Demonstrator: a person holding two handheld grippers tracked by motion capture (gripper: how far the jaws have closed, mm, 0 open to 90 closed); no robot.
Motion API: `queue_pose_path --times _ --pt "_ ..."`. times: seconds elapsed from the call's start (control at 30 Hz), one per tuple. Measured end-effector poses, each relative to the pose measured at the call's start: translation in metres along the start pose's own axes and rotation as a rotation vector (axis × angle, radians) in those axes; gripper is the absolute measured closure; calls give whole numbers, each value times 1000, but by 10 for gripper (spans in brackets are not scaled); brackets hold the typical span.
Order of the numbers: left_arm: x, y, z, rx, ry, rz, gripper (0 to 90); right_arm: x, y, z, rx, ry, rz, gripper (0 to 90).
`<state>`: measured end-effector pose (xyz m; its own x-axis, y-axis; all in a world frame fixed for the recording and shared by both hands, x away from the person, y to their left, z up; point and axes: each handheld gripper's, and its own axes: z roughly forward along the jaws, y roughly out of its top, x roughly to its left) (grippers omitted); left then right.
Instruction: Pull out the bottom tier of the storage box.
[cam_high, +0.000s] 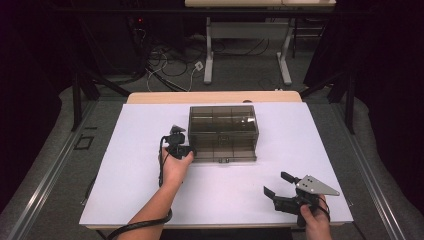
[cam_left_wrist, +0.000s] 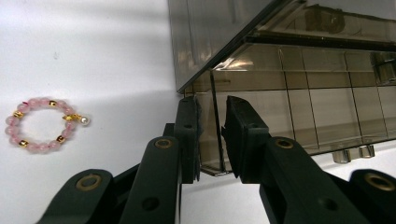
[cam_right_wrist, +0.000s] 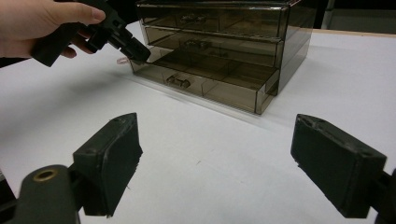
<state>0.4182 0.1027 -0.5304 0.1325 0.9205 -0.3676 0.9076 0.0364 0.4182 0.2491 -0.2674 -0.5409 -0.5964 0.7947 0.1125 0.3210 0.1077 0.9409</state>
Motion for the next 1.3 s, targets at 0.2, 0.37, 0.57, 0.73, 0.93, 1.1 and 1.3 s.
queue_pose_path --times 0.2,0.37,0.57,0.73,0.93,1.1,1.3 --pt "2 -1 3 16 -22 -22 763 0 0 0 -2 3 0 150" --pt "3 -1 5 20 -22 -26 764 0 0 0 -3 3 3 150" --pt "5 0 5 25 -26 -46 788 0 0 0 -1 5 0 150" --pt "4 0 4 28 -18 -47 793 0 0 0 1 5 1 150" --pt "2 1 5 28 -6 -51 798 0 0 0 0 4 0 150" --pt "2 1 5 31 -2 -55 800 0 0 0 1 4 1 150" --pt "1 1 5 29 1 -78 804 -1 0 1 -1 7 0 150"
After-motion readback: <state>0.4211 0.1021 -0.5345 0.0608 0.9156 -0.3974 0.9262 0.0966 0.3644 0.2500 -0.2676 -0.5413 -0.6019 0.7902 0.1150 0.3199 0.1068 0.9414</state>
